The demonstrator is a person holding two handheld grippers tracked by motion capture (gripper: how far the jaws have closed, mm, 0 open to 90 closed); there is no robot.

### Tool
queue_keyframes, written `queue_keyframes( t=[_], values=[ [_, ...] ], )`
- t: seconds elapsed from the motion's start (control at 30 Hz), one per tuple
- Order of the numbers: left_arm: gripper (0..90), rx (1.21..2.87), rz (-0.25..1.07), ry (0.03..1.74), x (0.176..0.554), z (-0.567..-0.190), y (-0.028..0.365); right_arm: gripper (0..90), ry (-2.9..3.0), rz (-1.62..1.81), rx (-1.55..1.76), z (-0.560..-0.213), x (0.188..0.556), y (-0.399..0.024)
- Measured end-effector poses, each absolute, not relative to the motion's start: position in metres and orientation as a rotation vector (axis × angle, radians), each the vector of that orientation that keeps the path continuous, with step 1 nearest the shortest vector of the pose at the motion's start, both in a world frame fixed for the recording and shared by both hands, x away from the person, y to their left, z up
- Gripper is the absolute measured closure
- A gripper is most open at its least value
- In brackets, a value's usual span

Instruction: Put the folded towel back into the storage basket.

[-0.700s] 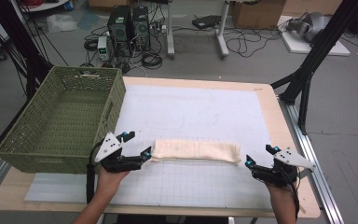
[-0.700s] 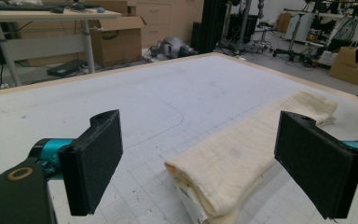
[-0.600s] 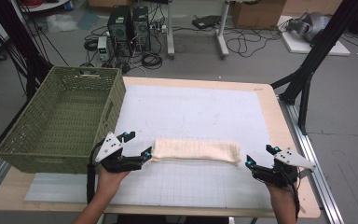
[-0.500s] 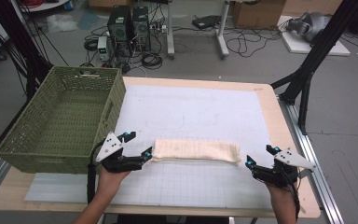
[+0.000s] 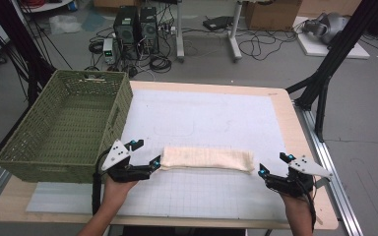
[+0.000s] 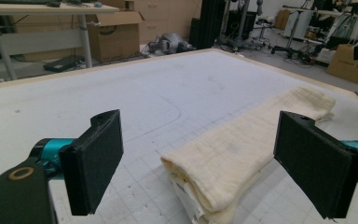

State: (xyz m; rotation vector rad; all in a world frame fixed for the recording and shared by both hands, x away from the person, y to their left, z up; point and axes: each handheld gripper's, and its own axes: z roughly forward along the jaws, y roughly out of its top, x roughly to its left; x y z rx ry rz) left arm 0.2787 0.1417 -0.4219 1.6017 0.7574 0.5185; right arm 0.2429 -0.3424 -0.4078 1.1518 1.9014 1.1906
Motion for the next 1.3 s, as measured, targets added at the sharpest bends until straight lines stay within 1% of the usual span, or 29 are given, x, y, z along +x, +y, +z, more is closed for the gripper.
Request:
queue_keyframes(
  t=[0.63, 0.83, 1.13, 1.3],
  values=[
    [16.5, 1.584, 0.508, 0.741, 0.278, -0.403, 0.140, 15.3, 1.902, 1.189, 1.153, -0.408, 0.240, -0.342],
    [16.5, 1.598, 0.474, 0.762, 0.283, -0.400, 0.139, 15.3, 1.903, 1.181, 1.154, -0.408, 0.239, -0.343],
    [16.7, 1.669, 0.440, 0.825, 0.294, -0.409, 0.128, 15.3, 1.903, 1.173, 1.162, -0.410, 0.238, -0.344],
    [21.2, 1.690, 0.425, 0.865, 0.303, -0.416, 0.122, 15.5, 1.910, 1.163, 1.165, -0.410, 0.237, -0.344]
  ],
)
